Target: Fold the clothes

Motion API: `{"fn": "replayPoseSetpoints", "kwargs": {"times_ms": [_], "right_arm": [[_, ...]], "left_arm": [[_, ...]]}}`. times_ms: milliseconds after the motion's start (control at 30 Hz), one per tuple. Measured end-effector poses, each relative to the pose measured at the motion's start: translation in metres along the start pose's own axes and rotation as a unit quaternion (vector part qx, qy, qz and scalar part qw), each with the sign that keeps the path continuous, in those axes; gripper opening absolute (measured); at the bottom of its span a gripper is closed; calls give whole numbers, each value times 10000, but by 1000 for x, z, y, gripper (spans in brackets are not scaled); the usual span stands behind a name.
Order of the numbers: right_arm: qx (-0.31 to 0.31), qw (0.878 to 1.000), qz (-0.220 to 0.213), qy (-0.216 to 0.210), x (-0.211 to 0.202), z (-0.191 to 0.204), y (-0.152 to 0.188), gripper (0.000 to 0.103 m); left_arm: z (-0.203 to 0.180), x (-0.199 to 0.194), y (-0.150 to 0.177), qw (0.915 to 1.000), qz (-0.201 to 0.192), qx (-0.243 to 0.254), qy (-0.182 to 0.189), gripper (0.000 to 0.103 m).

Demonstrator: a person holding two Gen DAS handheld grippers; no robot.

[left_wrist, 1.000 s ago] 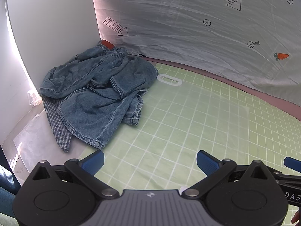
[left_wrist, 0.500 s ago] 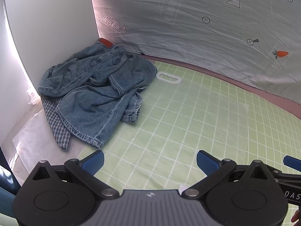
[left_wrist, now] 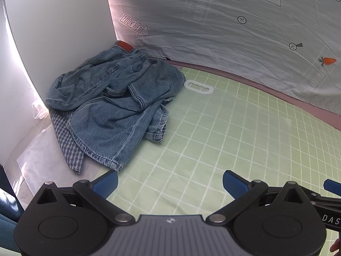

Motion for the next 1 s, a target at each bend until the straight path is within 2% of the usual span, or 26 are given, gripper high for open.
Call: {"fn": "replayPoseSetpoints", "kwargs": {"times_ms": [300, 467, 700, 800, 1000], "right_arm": [[-64, 9999, 22, 126, 43, 10, -38, 103], [-121, 9998, 58, 164, 78, 20, -66, 103], [-269, 9989, 143, 356, 136, 35, -104, 103], [-331, 9984, 144, 429, 164, 44, -123, 103], [-477, 9984, 144, 261, 221, 87, -156, 103]], "left_arm": [[19, 41, -42, 9999, 23, -124, 41, 103], [36, 76, -74, 9991, 3, -409, -58, 103], [92, 126, -115, 9935, -7, -1036, -480, 102], [122, 147, -134, 9914, -101, -1077, -737, 98], [168, 195, -173, 9901, -217, -1096, -852, 92]]}}
Point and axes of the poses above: each gripper's, at about its wrist camera, not at the fingertips, and x roughly the way its jaws point, z to its left, y to its underside, the point moved 10 cm from there along x, roughly the way its jaws point, and after that the axes turned 1 degree about -x, right-handed, at the moved point
